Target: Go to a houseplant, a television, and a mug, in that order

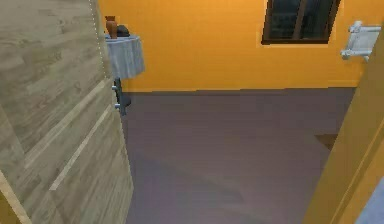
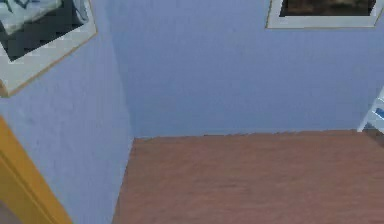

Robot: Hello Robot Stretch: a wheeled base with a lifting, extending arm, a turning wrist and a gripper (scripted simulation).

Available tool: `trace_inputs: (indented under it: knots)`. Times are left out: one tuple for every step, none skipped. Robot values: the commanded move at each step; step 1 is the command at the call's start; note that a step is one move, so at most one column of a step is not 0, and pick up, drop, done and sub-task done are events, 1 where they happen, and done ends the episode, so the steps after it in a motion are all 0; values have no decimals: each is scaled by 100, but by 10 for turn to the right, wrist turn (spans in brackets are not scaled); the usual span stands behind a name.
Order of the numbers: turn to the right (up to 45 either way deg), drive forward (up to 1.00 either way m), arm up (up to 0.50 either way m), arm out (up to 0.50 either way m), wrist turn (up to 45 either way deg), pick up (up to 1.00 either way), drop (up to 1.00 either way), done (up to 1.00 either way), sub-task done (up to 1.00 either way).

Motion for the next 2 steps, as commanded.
trace_inputs:
  knots:
    - [0, 75, 0, 0, 0, 0, 0, 0, 0]
    - [450, 0, 0, 0, 0, 0, 0, 0, 0]
